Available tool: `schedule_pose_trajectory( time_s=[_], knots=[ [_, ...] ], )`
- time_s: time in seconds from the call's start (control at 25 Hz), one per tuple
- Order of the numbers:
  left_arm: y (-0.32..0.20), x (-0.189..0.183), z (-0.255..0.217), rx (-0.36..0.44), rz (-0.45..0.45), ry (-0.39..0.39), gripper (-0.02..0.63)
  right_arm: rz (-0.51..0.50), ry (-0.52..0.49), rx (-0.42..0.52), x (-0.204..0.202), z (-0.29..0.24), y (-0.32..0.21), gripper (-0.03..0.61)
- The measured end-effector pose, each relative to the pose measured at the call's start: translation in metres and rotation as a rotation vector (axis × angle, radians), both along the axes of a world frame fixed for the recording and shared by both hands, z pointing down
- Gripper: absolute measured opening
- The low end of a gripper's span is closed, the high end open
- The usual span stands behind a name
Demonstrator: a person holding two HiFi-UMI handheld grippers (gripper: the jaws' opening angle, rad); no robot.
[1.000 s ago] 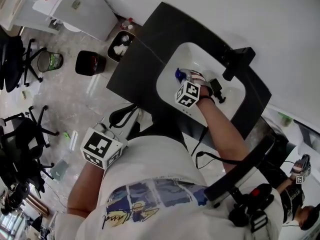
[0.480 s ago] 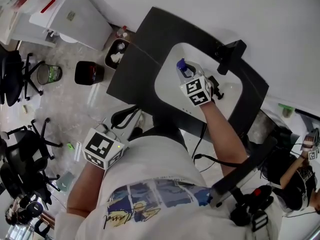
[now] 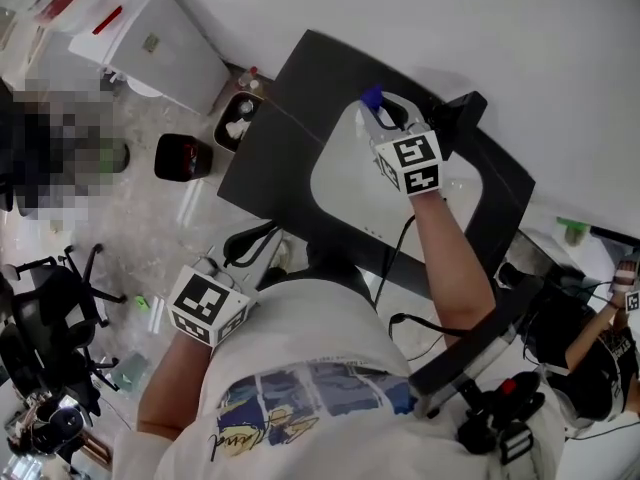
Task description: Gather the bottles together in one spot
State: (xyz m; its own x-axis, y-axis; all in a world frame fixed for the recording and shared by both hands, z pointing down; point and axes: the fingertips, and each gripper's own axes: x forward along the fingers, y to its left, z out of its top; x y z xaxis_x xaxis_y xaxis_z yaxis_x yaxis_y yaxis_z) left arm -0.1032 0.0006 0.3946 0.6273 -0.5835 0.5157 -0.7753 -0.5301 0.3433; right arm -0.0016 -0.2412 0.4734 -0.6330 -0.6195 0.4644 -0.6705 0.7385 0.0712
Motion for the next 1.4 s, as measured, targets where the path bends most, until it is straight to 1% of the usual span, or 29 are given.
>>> schedule_pose_trajectory(
  time_s=[0.16,0.36,0.68,0.92,1.08,1.32,1.4],
  knots=[
    [0.001,-0.002,-0.002,0.0,-0.022,-0.014,0.031,-0.001,-0.054,0.038,-0.005,-0.019,-0.03,0.081],
    [-0.001,-0.006,-0.005,-0.003,-0.067,-0.023,0.029,-0.012,-0.112,0.069,-0.008,-0.03,-0.064,0.081],
    [-0.006,-0.016,-0.005,-0.017,-0.14,-0.049,0.028,-0.03,-0.174,0.085,-0.009,-0.024,-0.107,0.081],
    [-0.009,-0.014,0.001,-0.03,-0.163,-0.063,0.026,-0.041,-0.213,0.08,-0.005,-0.007,-0.112,0.08],
    [-0.012,-0.013,0.001,-0.032,-0.157,-0.068,0.026,-0.055,-0.232,0.107,-0.007,-0.008,-0.109,0.08],
    [-0.017,-0.006,0.002,-0.036,-0.133,-0.073,0.026,-0.063,-0.229,0.13,-0.005,-0.007,-0.105,0.086],
    [-0.017,-0.005,0.002,-0.037,-0.129,-0.074,0.026,-0.056,-0.227,0.135,-0.004,-0.007,-0.107,0.115]
  ],
)
